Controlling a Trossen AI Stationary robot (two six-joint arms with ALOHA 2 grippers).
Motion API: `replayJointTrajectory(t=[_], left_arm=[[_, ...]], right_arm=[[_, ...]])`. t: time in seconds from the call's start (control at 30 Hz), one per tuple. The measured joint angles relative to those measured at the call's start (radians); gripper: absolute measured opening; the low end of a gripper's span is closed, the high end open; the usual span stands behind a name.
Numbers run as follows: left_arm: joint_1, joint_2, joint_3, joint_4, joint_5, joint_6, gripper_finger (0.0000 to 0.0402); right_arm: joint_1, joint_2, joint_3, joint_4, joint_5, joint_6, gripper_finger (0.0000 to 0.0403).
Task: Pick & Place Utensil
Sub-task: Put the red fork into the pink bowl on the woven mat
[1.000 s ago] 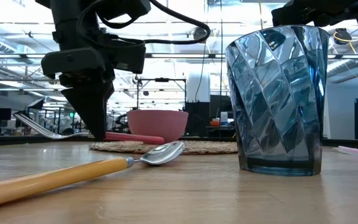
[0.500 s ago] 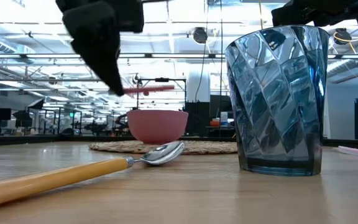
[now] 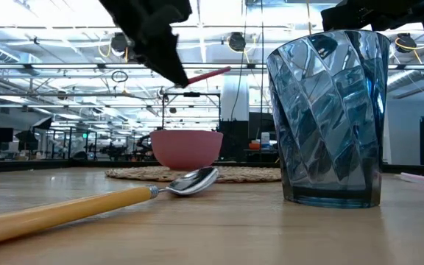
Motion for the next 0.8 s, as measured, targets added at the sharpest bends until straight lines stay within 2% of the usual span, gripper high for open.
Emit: replayJointTrajectory(t=[0.2, 0.43, 0.63, 0.8], left_arm=[[0.098, 0.002, 0.0, 0.146, -0.002, 0.118, 0.0064], [0.193, 0.002, 0.0, 0.321, 0.027, 0.207, 0.0042], [0.266, 0.002, 0.0, 0.352, 0.062, 0.215, 0.0065], [0.304, 0.002, 0.0, 0.36, 0.067, 0.22, 0.0056]], right_arm=[[0.0, 0.0, 0.0, -0.01, 0.0, 0.0, 0.0176], [0.0, 0.0, 0.0, -0.024, 0.0, -0.004, 0.0176], [0.0, 0.0, 0.0, -0.024, 0.0, -0.004, 0.0176], [0.0, 0.0, 0.0, -0.024, 0.0, -0.004, 0.0176]])
